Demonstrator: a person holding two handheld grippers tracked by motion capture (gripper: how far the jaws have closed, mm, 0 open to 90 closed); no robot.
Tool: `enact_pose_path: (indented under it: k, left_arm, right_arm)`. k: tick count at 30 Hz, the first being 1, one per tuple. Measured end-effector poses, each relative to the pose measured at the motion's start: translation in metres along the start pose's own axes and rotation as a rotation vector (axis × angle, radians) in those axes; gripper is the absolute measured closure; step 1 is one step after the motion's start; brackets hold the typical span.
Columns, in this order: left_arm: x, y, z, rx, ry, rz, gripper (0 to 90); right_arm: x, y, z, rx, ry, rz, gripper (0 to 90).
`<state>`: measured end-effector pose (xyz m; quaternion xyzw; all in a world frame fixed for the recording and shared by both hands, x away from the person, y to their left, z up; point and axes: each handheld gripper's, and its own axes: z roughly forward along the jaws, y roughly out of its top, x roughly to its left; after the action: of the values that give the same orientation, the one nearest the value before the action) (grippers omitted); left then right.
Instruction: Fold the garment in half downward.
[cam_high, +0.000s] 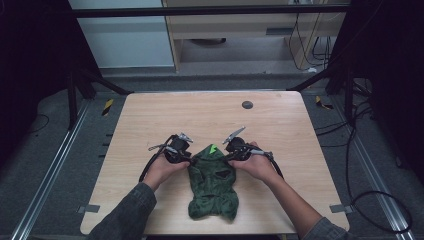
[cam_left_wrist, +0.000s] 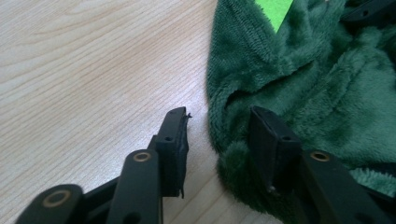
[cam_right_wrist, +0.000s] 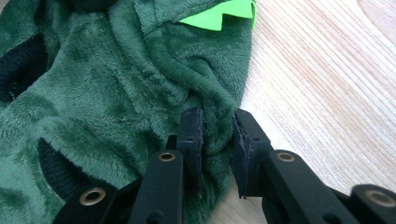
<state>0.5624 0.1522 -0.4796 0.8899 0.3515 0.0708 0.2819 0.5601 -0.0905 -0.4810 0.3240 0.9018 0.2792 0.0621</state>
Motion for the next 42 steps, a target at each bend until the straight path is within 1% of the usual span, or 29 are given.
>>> enact_pose_path:
  k: [2,3,4,6,7,11,15,16,18,22,25,26,29,33,34,35,40,42]
  left_arm:
    - [0.0,0.0,0.0,0.0,-0.004,0.003,62.3]
    - [-0.001,0.0,0.0,0.003,-0.011,0.006,62.3]
    - [-0.002,0.0,0.0,0.001,-0.016,0.005,66.7]
    - [-0.002,0.0,0.0,-0.001,-0.024,0.002,71.4]
    - [-0.003,-0.001,0.0,-0.006,-0.036,0.0,74.2]
    - [-0.004,-0.003,0.001,-0.015,-0.047,-0.01,80.8]
    - [-0.004,-0.003,-0.001,-0.003,-0.051,-0.008,85.4]
    - [-0.004,-0.002,-0.002,-0.005,-0.051,-0.013,86.0]
    - [-0.002,-0.001,-0.004,-0.002,-0.047,-0.007,86.6]
    - [0.0,0.004,-0.011,-0.02,-0.033,-0.001,87.1]
    - [0.0,0.007,-0.014,-0.024,-0.024,0.005,87.5]
    - [0.001,0.011,-0.018,-0.033,-0.015,0.007,87.6]
    - [0.002,0.015,-0.023,-0.047,-0.005,0.01,87.6]
    - [0.004,0.022,-0.031,-0.061,0.013,0.023,87.7]
    - [0.005,0.024,-0.033,-0.064,0.016,0.024,87.7]
    - [0.006,0.025,-0.035,-0.072,0.021,0.017,87.7]
    - [0.01,0.031,-0.041,-0.075,0.034,0.024,87.9]
    - [0.011,0.033,-0.043,-0.084,0.037,0.02,88.0]
  right_arm:
    - [0.0,0.0,0.0,0.0,0.002,-0.002,75.3]
    - [0.0,0.0,0.0,0.0,0.001,-0.002,75.6]
    - [0.0,0.0,0.0,0.001,0.004,-0.004,77.0]
    - [0.0,0.0,0.0,0.001,0.004,-0.002,77.6]
    - [0.001,0.0,0.0,0.001,0.007,-0.005,79.1]
    - [0.002,0.001,0.0,0.001,0.01,-0.006,82.4]
    - [0.002,0.001,0.0,0.002,0.01,-0.013,84.7]
    - [0.002,0.002,-0.001,0.002,0.006,-0.017,85.0]
    - [0.002,0.003,-0.003,-0.004,0.006,-0.02,85.2]
    - [0.0,0.008,-0.012,-0.028,-0.002,-0.024,85.2]
    - [-0.002,0.015,-0.021,-0.047,-0.008,-0.03,85.3]
    - [-0.002,0.018,-0.024,-0.052,-0.01,-0.03,85.4]
    - [-0.003,0.025,-0.03,-0.065,-0.02,-0.043,85.4]
    - [-0.005,0.033,-0.039,-0.085,-0.031,-0.05,85.4]
    - [-0.006,0.035,-0.04,-0.088,-0.033,-0.053,85.4]
    - [-0.006,0.037,-0.042,-0.091,-0.039,-0.056,85.4]
    - [-0.007,0.043,-0.048,-0.107,-0.048,-0.063,85.4]
    - [-0.008,0.045,-0.049,-0.114,-0.048,-0.068,85.4]
